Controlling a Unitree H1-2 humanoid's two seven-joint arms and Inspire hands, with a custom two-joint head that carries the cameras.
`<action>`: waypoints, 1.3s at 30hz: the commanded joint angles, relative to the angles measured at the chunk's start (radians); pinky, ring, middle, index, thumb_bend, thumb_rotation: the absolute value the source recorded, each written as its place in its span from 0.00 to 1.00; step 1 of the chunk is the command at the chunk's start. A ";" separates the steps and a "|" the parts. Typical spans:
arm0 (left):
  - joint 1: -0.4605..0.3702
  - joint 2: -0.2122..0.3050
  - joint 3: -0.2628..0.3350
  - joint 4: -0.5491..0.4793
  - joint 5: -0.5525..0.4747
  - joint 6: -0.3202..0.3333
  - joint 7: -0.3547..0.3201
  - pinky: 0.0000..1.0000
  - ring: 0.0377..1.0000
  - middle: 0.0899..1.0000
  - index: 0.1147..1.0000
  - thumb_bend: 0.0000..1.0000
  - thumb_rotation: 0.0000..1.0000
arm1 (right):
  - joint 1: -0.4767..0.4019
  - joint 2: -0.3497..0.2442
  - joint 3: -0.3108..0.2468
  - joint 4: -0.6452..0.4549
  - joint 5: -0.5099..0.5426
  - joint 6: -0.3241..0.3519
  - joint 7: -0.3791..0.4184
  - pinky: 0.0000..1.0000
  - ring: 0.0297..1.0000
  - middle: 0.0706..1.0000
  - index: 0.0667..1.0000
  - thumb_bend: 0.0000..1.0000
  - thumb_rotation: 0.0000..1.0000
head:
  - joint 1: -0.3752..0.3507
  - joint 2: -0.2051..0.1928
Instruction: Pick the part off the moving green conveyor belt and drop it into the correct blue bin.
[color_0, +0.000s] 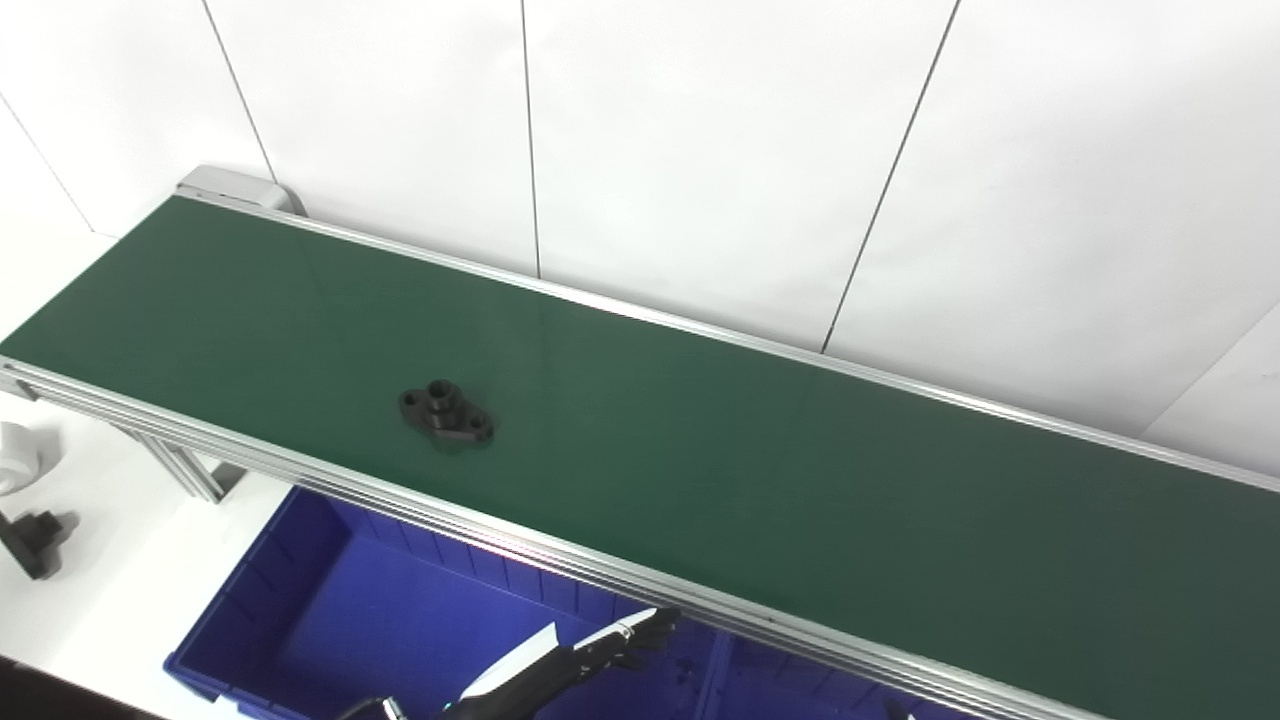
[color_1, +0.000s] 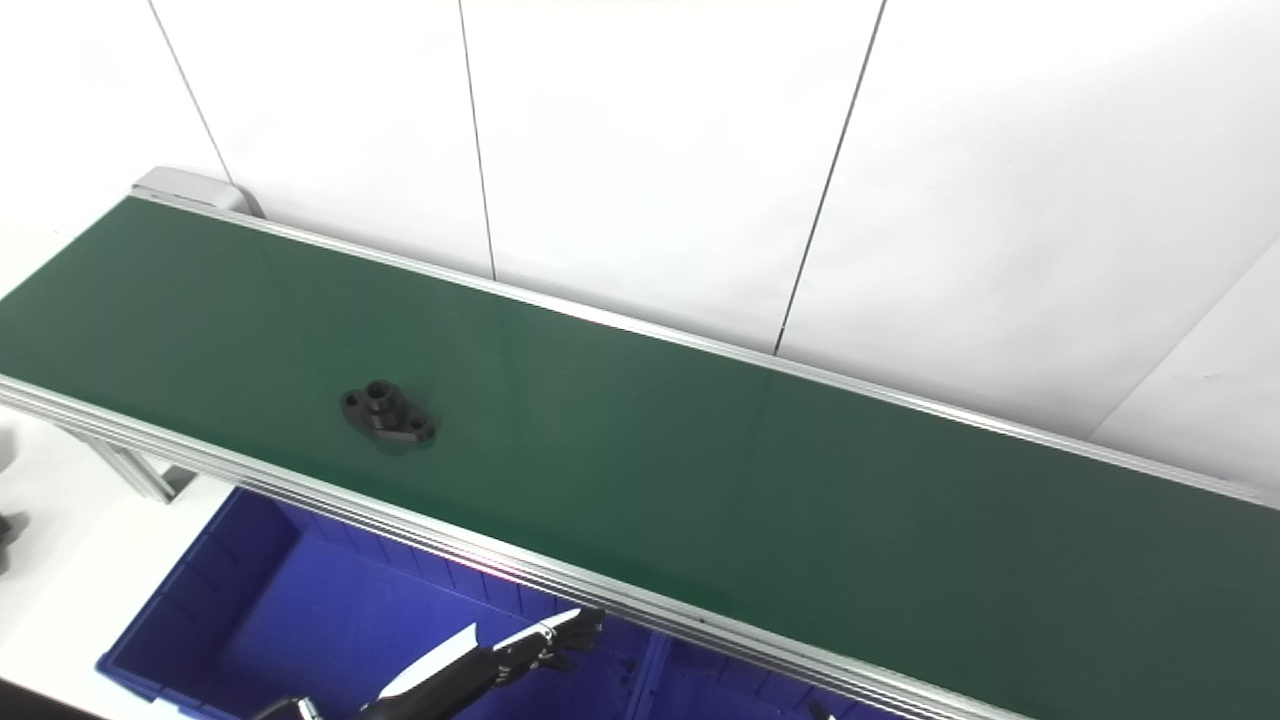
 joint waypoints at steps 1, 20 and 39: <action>-0.014 0.011 0.000 -0.010 -0.012 -0.036 0.011 0.86 0.92 0.95 0.96 0.82 0.52 | 0.002 0.002 -0.003 -0.035 0.003 -0.020 0.003 0.99 1.00 1.00 1.00 0.88 0.47 | -0.004 0.002; -0.003 0.058 0.013 -0.045 -0.036 -0.036 0.020 0.85 0.93 0.97 0.98 0.84 0.57 | 0.018 0.047 0.013 -0.066 -0.052 -0.071 -0.036 0.89 0.95 0.97 1.00 0.87 0.47 | -0.289 0.078; -0.007 0.047 0.010 -0.044 -0.056 -0.036 0.015 0.86 0.93 0.97 0.98 0.82 0.58 | 0.020 0.085 -0.015 -0.071 -0.017 -0.251 -0.139 0.80 0.88 0.92 0.96 0.90 0.41 | -0.268 0.093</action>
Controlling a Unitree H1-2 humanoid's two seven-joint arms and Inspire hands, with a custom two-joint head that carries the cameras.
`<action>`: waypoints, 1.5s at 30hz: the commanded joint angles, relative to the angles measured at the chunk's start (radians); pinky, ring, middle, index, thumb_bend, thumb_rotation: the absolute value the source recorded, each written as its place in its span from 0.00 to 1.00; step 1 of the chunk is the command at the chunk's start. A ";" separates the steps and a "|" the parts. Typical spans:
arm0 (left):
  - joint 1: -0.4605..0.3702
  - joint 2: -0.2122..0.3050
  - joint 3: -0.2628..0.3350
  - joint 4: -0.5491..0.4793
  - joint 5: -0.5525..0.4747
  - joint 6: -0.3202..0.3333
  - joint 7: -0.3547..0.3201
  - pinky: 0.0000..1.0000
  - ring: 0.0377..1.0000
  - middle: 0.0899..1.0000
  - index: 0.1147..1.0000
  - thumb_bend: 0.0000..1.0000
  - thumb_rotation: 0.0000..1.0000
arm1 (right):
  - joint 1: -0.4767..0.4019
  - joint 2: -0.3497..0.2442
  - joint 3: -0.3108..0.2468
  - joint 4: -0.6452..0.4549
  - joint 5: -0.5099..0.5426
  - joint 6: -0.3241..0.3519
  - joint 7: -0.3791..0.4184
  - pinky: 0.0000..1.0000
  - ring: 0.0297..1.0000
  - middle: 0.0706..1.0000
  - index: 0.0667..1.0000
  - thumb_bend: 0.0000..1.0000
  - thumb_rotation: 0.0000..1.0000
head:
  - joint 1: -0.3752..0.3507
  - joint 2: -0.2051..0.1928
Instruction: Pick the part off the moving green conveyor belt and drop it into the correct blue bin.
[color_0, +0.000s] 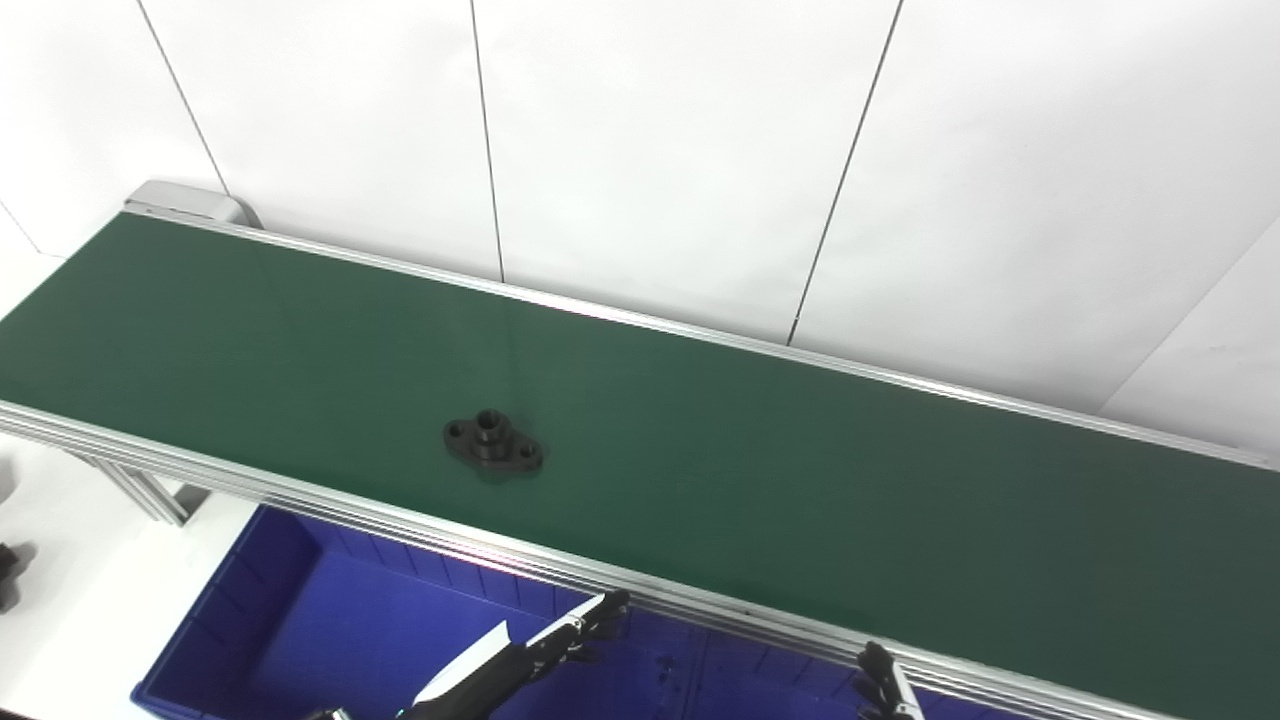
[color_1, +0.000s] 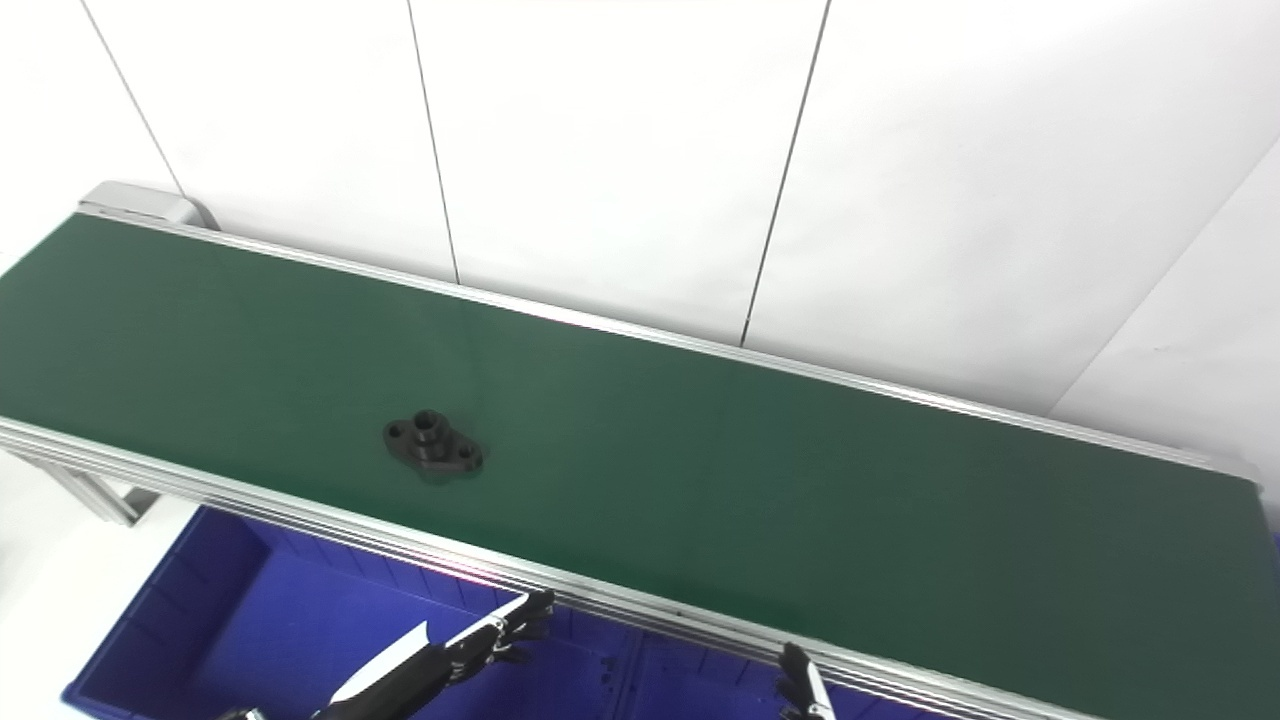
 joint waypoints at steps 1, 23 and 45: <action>-0.011 0.000 0.003 -0.025 -0.017 -0.036 0.008 0.86 0.93 0.97 0.98 0.82 0.58 | 0.006 0.006 -0.011 -0.058 -0.005 -0.060 -0.035 0.82 0.89 0.92 0.96 0.90 0.42 | 0.003 0.003; -0.037 0.005 -0.020 -0.022 0.036 -0.035 0.011 0.89 0.93 0.97 0.99 0.80 0.62 | -0.343 0.031 -0.058 -0.264 -0.122 0.265 0.139 0.77 0.82 0.84 0.89 0.85 0.44 | -0.005 0.035; 0.029 0.022 0.001 -0.072 -0.026 -0.035 -0.012 0.91 0.96 0.99 1.00 0.80 0.64 | -0.676 0.035 0.033 -0.176 -0.269 0.538 0.307 0.72 0.78 0.81 0.85 0.85 0.45 | -0.048 0.035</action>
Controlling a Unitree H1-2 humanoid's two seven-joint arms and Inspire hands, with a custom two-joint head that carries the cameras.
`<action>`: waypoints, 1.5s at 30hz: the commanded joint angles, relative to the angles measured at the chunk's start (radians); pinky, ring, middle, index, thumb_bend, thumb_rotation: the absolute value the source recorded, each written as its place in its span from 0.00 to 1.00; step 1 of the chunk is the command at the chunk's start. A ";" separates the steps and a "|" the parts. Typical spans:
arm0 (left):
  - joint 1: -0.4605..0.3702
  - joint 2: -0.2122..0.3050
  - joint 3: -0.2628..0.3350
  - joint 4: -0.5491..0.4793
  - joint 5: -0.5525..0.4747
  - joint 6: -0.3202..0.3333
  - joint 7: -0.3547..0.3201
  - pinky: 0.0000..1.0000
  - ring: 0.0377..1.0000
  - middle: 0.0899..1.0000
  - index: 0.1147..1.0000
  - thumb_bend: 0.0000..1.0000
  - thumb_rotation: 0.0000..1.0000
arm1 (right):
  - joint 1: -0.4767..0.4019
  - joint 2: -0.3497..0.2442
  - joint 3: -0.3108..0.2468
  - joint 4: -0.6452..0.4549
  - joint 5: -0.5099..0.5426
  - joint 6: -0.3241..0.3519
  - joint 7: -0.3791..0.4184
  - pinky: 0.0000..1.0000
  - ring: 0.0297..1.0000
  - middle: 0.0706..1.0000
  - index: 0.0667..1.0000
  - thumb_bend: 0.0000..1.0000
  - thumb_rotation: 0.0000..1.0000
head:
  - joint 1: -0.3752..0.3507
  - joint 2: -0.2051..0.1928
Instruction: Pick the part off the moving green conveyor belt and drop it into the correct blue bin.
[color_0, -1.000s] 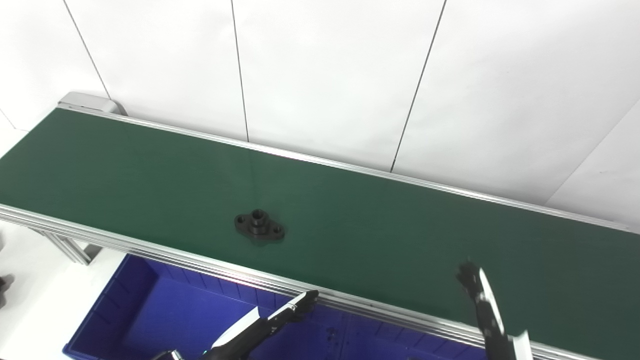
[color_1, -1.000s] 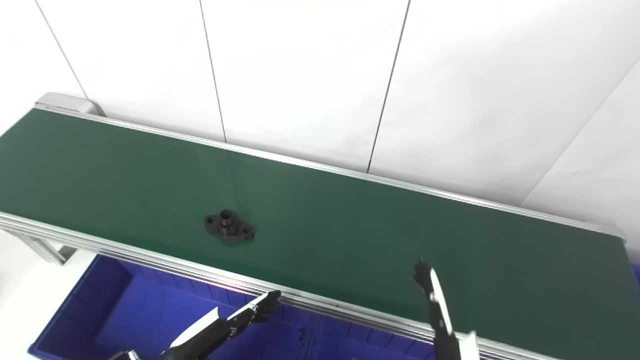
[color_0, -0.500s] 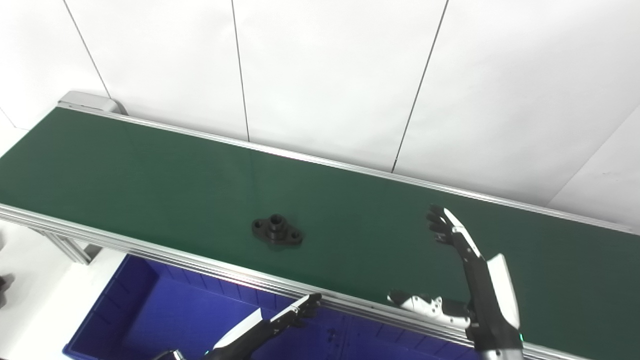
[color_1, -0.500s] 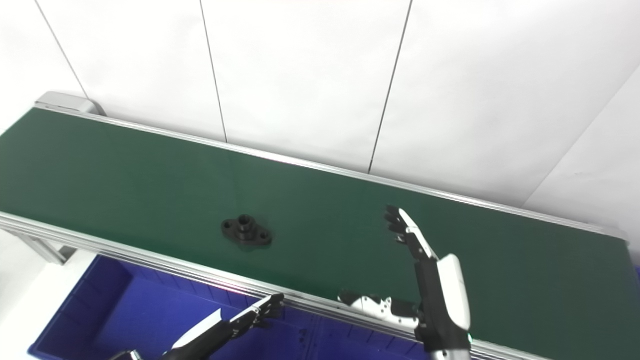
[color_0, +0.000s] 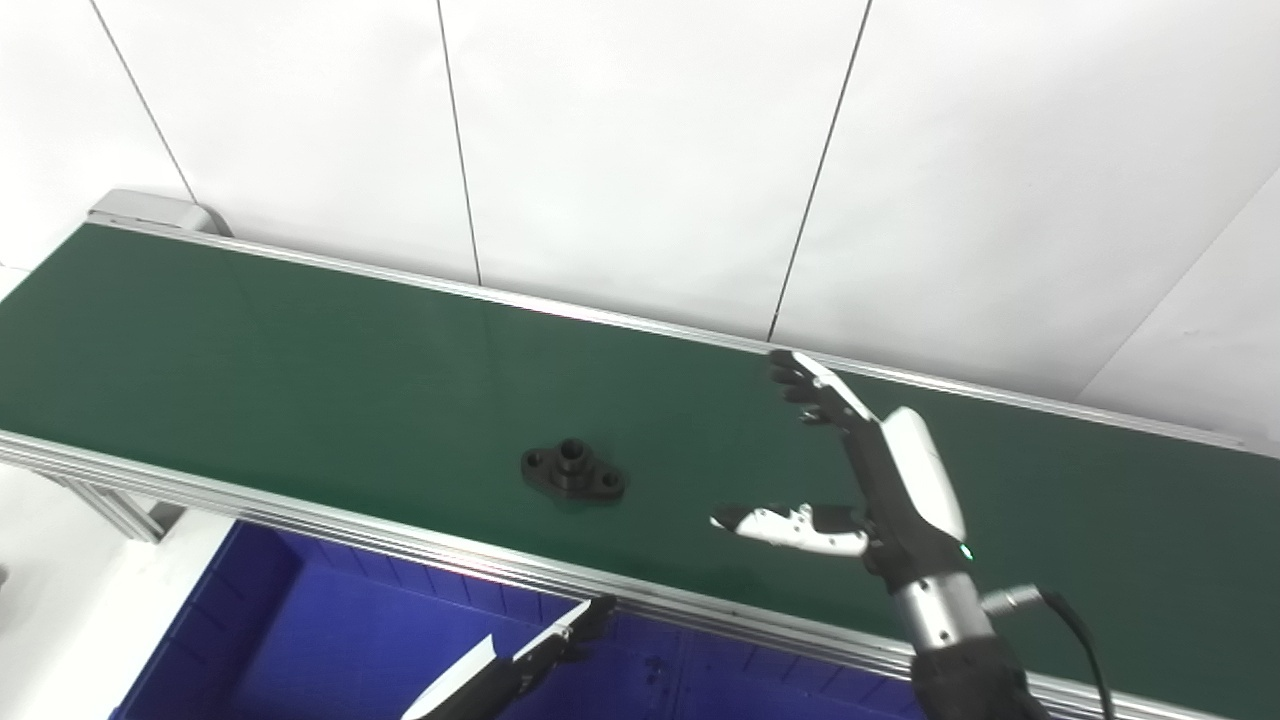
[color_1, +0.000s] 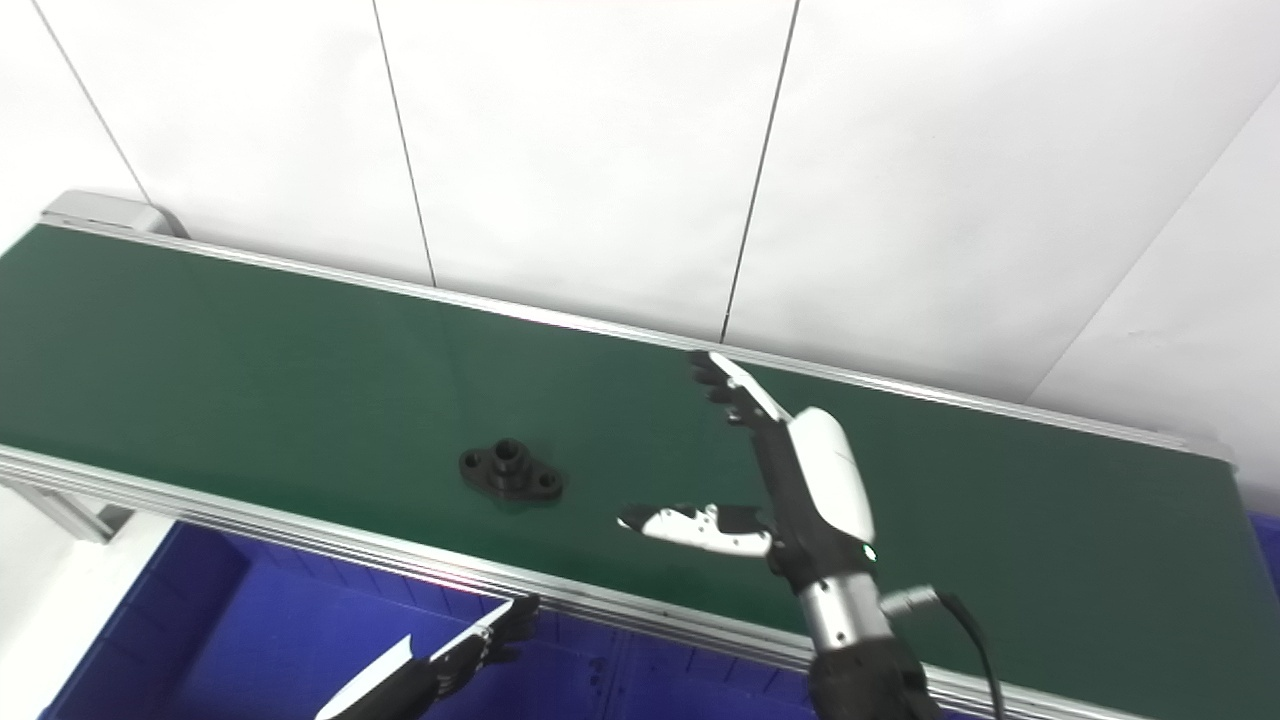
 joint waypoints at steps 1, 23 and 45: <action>-0.001 0.018 0.007 -0.036 0.001 -0.036 -0.002 0.91 0.95 0.99 1.00 0.81 0.63 | -0.050 0.007 0.015 0.004 -0.026 0.020 0.005 0.71 0.77 0.80 0.84 0.86 0.44 | -0.007 0.000; -0.006 0.014 -0.001 -0.027 -0.018 -0.036 -0.033 0.91 0.96 0.99 1.00 0.82 0.60 | -0.243 -0.024 0.154 0.306 -0.168 0.033 0.018 0.72 0.75 0.77 0.82 0.85 0.38 | -0.021 0.011; 0.006 0.008 0.006 -0.046 -0.025 -0.036 -0.028 0.90 0.95 0.99 0.99 0.82 0.61 | -0.204 -0.079 0.249 0.483 -0.211 -0.035 -0.093 0.70 0.73 0.74 0.77 0.77 0.18 | -0.025 0.032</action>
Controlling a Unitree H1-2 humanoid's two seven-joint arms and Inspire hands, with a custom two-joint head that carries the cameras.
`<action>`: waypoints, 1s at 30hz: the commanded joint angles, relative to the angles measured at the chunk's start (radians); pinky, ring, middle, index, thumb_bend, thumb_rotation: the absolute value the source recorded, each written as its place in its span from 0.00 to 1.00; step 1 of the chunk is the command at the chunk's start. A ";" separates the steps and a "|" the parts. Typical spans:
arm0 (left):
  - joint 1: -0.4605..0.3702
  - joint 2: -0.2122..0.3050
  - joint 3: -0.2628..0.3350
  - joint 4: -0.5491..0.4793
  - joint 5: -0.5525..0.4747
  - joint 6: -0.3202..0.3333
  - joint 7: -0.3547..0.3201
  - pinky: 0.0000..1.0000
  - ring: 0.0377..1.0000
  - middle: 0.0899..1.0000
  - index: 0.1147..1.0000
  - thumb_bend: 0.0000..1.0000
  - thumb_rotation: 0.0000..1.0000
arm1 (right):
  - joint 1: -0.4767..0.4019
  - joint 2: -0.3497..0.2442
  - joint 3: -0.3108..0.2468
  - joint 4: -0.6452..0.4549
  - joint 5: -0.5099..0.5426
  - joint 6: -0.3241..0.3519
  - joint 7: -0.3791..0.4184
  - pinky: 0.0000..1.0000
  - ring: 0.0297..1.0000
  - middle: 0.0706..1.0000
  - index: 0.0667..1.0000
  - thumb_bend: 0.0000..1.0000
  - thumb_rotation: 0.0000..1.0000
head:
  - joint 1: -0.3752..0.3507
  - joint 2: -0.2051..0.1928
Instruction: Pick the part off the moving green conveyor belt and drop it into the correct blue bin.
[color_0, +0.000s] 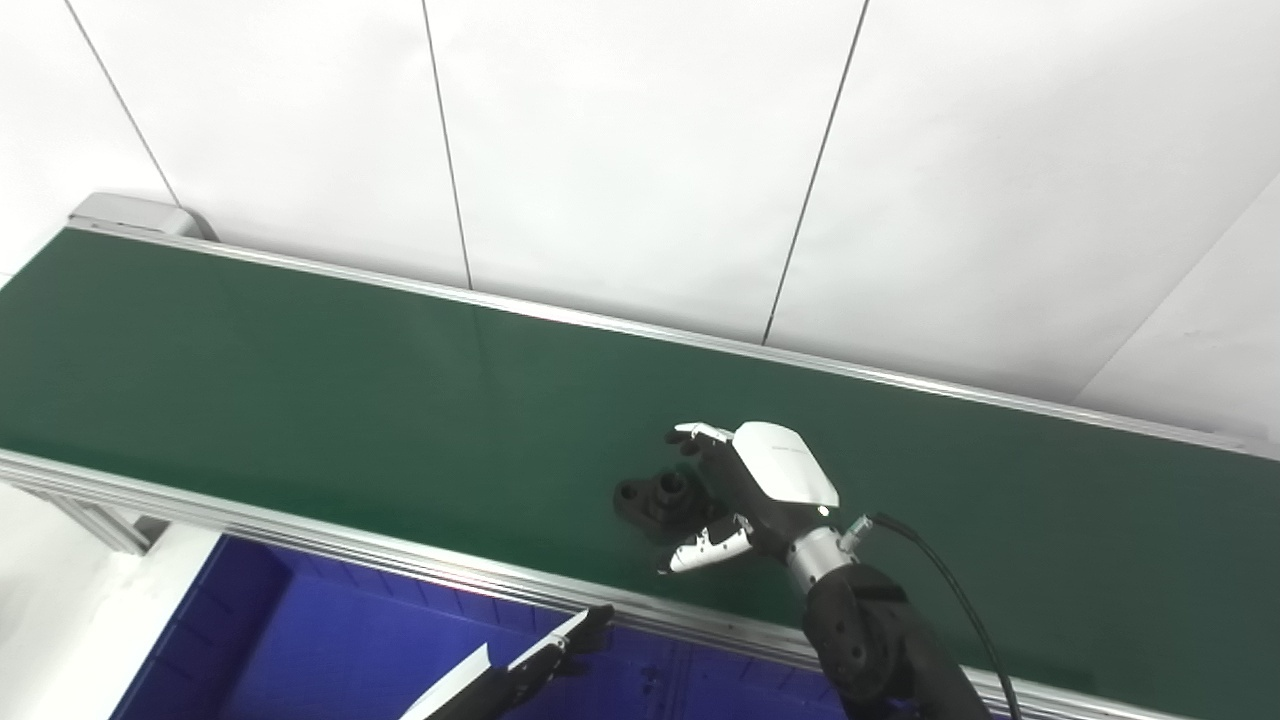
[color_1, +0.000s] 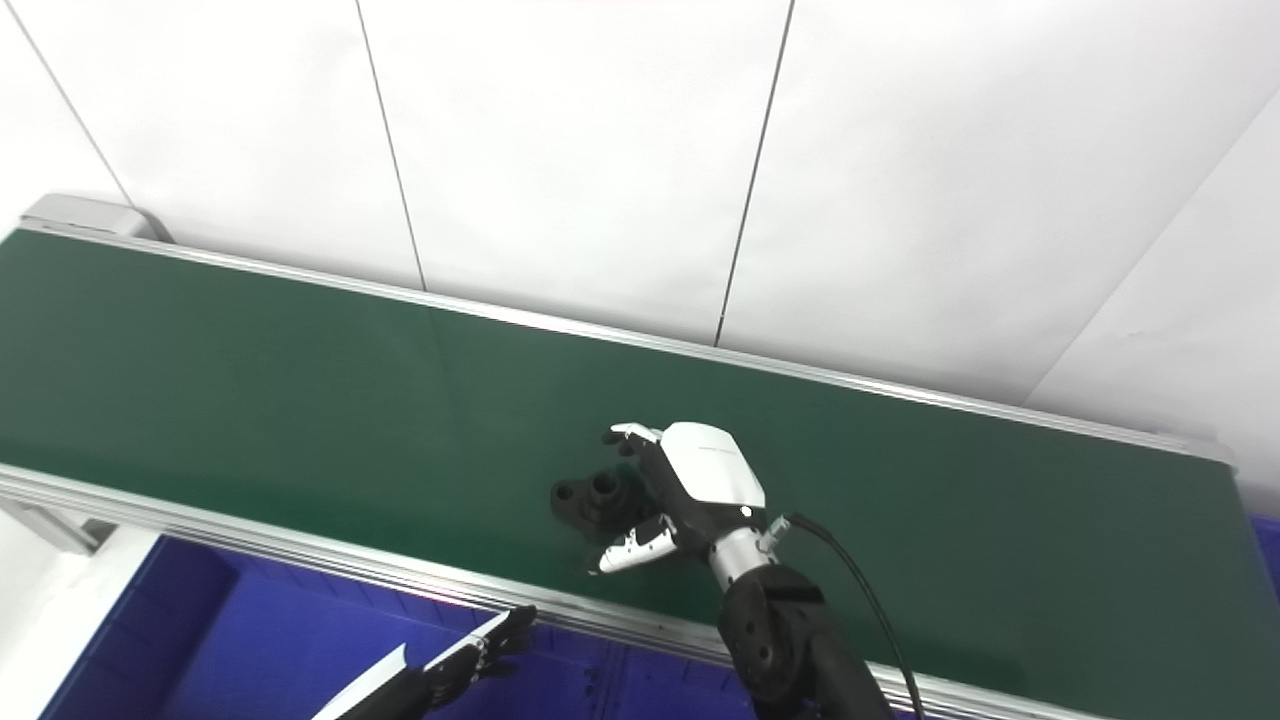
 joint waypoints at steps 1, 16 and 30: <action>0.003 0.000 0.007 -0.037 -0.006 -0.036 0.005 0.91 0.95 0.99 0.99 0.82 0.61 | 0.000 -0.012 0.015 0.001 -0.004 -0.044 -0.013 0.70 0.73 0.74 0.77 0.77 0.18 | -0.001 0.003; 0.007 0.005 0.019 -0.055 -0.001 -0.036 0.006 0.93 0.96 0.99 0.99 0.83 0.64 | 0.041 -0.076 0.049 0.023 -0.031 -0.078 -0.106 0.23 0.27 0.44 0.48 0.53 0.00 | -0.021 0.026; 0.002 0.007 0.025 -0.057 -0.001 -0.036 0.006 0.92 0.95 0.98 0.99 0.81 0.64 | 0.063 -0.094 0.063 0.019 -0.031 -0.107 -0.159 0.22 0.27 0.44 0.46 0.52 0.00 | -0.026 0.032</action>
